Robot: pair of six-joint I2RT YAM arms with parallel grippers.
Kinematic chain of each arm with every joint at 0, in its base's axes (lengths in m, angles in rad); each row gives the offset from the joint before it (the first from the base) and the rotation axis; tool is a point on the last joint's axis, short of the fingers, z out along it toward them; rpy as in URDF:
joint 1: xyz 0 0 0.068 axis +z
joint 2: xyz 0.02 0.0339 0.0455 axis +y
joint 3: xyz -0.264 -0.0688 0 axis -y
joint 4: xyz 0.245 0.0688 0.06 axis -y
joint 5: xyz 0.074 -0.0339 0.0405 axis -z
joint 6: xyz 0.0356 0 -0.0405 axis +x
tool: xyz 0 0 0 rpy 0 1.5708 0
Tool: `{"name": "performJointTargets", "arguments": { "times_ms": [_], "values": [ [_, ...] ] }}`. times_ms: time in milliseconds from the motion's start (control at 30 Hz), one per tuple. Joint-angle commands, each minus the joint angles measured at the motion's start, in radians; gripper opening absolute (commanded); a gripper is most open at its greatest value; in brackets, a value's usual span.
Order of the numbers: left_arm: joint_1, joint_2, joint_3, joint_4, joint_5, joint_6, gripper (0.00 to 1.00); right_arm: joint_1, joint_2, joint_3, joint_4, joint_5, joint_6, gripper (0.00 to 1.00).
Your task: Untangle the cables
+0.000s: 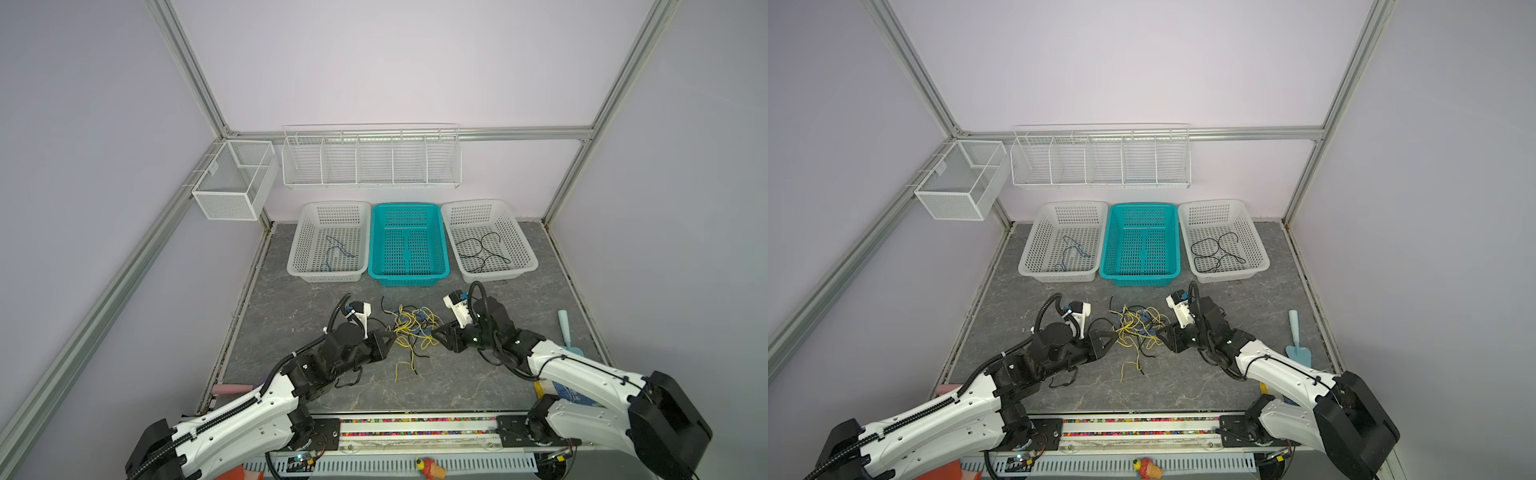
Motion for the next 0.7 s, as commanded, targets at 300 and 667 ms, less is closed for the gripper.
{"name": "performJointTargets", "arguments": {
  "times_ms": [300, 667],
  "values": [
    [-0.003, -0.148, -0.018, -0.090, -0.066, -0.011, 0.00, 0.021, -0.078, -0.037, 0.031, 0.150, -0.009, 0.42],
    [-0.003, -0.167, -0.051, -0.027, -0.043, -0.029, 0.00, 0.053, 0.008, -0.025, 0.089, 0.070, -0.006, 0.42]
  ]
}}
